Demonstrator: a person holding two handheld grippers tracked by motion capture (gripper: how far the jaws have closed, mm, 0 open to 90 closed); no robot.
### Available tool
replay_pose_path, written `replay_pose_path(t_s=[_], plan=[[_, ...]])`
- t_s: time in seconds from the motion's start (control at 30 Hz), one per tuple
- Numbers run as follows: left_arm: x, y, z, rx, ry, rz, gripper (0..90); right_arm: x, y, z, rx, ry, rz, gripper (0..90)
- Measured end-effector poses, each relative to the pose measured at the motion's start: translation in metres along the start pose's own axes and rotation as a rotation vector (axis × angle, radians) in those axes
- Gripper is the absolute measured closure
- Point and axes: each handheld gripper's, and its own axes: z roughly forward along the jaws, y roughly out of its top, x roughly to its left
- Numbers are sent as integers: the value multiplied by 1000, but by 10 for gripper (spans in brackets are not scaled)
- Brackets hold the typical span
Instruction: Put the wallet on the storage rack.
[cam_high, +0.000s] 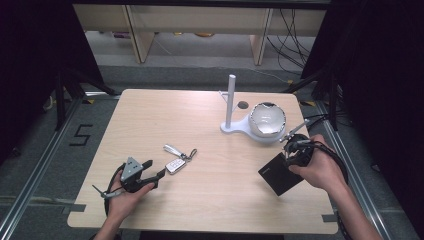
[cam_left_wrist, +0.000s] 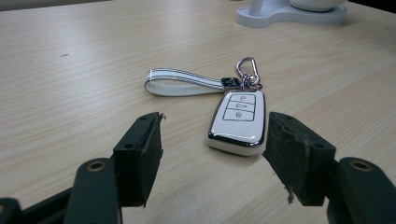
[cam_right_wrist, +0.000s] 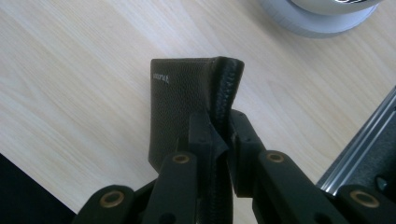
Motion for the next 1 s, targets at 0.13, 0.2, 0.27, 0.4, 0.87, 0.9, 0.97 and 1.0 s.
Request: replay_pose_path(t_s=[0.13, 0.2, 0.27, 0.4, 0.87, 0.9, 0.97, 1.0], plan=[[0, 0, 0, -2, -1, 3, 358, -6, 2, -1, 15, -3, -27, 824], [0, 0, 0, -2, -1, 4, 357, -8, 2, -1, 16, -3, -25, 824], [0, 0, 0, -3, -1, 1, 357, -11, 4, -2, 21, -25, -36, 824], [0, 0, 1, -1, -2, 3, 357, -12, 5, -4, 18, -38, -52, 824], [0, 0, 1, -4, 0, 3, 357, -20, 12, -12, -6, -80, -79, 823], [0, 0, 1, -4, 0, 3, 356, -20, 12, -12, -6, -80, -79, 823], [0, 0, 0, -3, 0, 4, 357, -22, 14, -13, -11, -82, -107, 823], [0, 0, 0, -3, 0, 4, 357, -22, 14, -13, -11, -82, -107, 823]])
